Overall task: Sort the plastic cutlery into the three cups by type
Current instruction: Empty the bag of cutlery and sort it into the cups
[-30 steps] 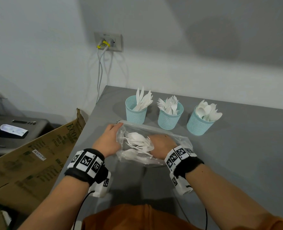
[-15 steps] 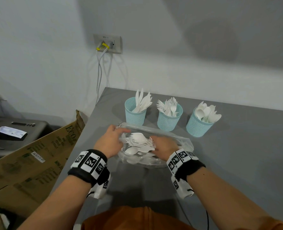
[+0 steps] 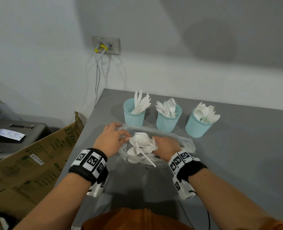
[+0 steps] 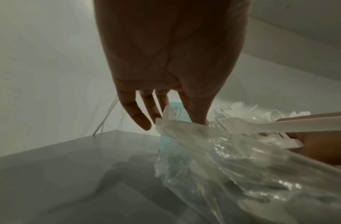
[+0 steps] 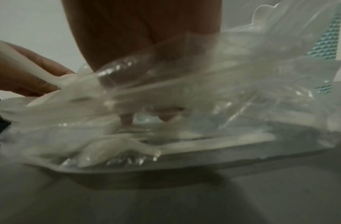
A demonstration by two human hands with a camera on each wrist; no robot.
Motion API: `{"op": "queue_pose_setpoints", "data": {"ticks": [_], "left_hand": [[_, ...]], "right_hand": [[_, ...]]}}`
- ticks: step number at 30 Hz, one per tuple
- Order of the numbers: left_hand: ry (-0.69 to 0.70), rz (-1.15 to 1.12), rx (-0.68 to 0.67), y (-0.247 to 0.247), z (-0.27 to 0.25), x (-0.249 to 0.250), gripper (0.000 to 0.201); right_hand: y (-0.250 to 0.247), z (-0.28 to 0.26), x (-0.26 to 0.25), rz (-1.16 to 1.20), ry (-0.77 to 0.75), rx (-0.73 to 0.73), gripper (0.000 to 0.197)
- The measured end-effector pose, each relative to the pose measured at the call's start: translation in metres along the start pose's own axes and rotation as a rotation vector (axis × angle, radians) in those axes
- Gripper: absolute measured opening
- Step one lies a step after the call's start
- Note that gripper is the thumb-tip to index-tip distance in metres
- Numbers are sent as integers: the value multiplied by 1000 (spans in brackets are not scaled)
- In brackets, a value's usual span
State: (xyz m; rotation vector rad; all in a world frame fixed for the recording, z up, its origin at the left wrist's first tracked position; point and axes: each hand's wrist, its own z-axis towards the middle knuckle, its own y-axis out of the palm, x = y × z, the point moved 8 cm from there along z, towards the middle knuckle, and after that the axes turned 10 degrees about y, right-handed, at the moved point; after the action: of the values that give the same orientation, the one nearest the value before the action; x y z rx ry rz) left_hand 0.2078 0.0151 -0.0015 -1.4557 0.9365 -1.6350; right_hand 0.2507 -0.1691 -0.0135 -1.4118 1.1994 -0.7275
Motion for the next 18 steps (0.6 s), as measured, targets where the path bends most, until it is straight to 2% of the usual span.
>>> {"op": "queue_pose_setpoints", "data": {"ticks": [4, 9, 11, 13, 18], "left_hand": [[4, 24, -14, 1, -2, -1, 15], [2, 50, 171, -28, 0, -2, 14], [4, -30, 223, -42, 2, -2, 14], [-10, -108, 231, -49, 3, 2, 13], [-16, -104, 270, -44, -4, 16, 9]], "right_hand": [[4, 2, 0, 11, -1, 12, 30], [9, 5, 5, 4, 41, -32, 31], [10, 5, 6, 39, 32, -45, 26], [9, 5, 4, 77, 25, -47, 25], [7, 1, 0, 140, 37, -96, 30]]}}
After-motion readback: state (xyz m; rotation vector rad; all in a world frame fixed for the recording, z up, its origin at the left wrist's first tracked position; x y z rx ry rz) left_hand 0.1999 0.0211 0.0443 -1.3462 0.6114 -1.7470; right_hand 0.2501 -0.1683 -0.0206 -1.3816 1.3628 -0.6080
